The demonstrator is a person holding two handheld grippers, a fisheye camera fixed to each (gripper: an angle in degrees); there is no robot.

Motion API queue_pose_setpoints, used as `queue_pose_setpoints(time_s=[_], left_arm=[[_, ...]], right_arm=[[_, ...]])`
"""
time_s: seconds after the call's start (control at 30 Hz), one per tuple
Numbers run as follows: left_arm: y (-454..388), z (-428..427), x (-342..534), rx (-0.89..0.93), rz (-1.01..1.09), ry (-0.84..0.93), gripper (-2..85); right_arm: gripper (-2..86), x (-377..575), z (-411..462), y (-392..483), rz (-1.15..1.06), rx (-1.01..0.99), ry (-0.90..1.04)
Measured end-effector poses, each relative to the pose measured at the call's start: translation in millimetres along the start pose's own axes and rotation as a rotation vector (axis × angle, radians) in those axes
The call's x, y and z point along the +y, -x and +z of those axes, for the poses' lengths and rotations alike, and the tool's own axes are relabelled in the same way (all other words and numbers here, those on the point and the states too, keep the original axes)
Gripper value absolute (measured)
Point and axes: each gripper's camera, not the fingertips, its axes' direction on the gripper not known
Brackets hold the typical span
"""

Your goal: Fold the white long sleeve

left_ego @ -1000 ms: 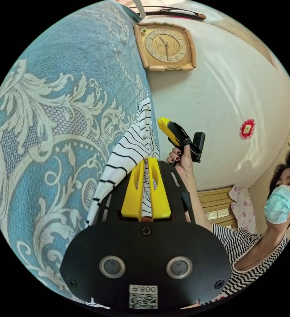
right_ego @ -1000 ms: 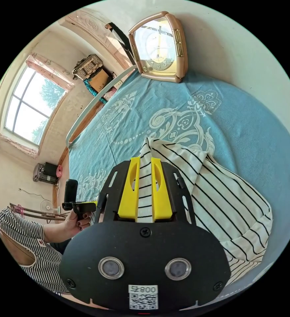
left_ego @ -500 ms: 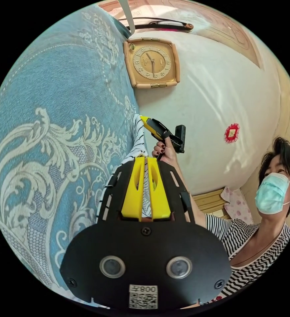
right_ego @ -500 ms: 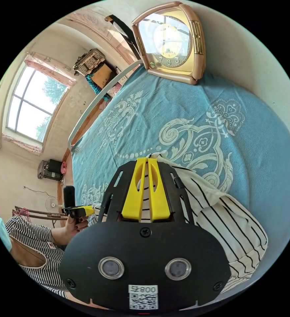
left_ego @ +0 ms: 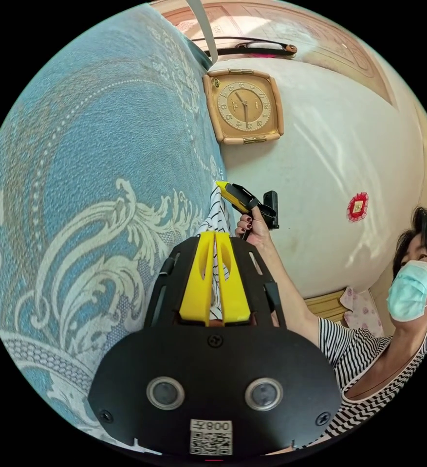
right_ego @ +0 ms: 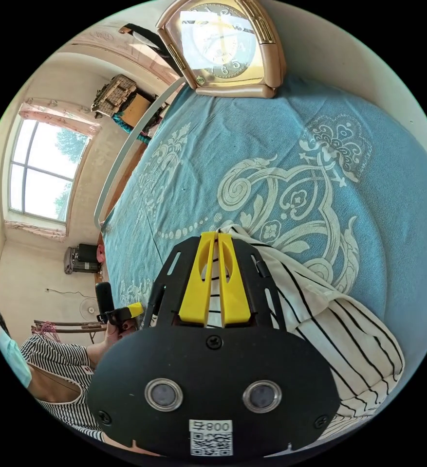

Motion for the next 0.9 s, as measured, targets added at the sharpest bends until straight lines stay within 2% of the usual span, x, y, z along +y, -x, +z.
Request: queue_pose_setpoints(time_s=[0.2, 0.37, 0.47, 0.73, 0.8, 0.9], left_arm=[[-25.9, 21.2, -17.5, 0.001, 0.139, 0.07, 0.2], [-46.7, 69.3, -40.3, -0.161, 0.289, 0.213, 0.2], [-43.0, 85.5, -49.6, -0.25, 0.29, 0.251, 0.1], [-28.2, 103.9, -64.6, -0.283, 0.265, 0.248, 0.1], [-27.3, 109.0, -68.5, -0.283, 0.266, 0.244, 0.1], [-25.7, 118.7, -74.8, -0.285, 0.27, 0.243, 0.1]], right_arm=[[0.8, -0.5, -13.0, 24.4, -0.078, 0.066, -0.019], [1.0, 5.0, -23.8, 32.8, -0.103, 0.075, -0.017], [0.8, 14.0, -32.6, 30.5, -0.098, 0.003, -0.049], [0.1, 53.0, -49.1, 27.4, -0.084, -0.083, -0.178], [0.1, 56.4, -39.7, 36.5, -0.115, -0.072, -0.149], [0.0, 52.1, -11.7, 51.2, -0.131, 0.058, -0.081]])
